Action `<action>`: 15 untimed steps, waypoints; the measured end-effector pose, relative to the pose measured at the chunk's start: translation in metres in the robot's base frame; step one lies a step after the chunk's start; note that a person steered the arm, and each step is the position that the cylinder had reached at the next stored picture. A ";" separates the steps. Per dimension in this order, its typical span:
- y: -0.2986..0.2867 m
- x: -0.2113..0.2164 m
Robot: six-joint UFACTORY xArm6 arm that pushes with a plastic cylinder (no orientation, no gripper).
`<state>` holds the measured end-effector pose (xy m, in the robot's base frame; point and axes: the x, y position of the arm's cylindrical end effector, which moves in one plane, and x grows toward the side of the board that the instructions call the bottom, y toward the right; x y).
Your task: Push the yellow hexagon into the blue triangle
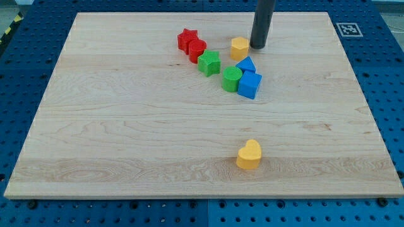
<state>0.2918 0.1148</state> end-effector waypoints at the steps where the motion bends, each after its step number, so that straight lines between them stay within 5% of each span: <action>1: -0.020 -0.031; 4: -0.084 -0.020; 7: -0.080 0.011; 9: -0.049 -0.005; 11: -0.032 0.040; 13: -0.038 0.005; 15: -0.046 0.020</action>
<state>0.3122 0.0688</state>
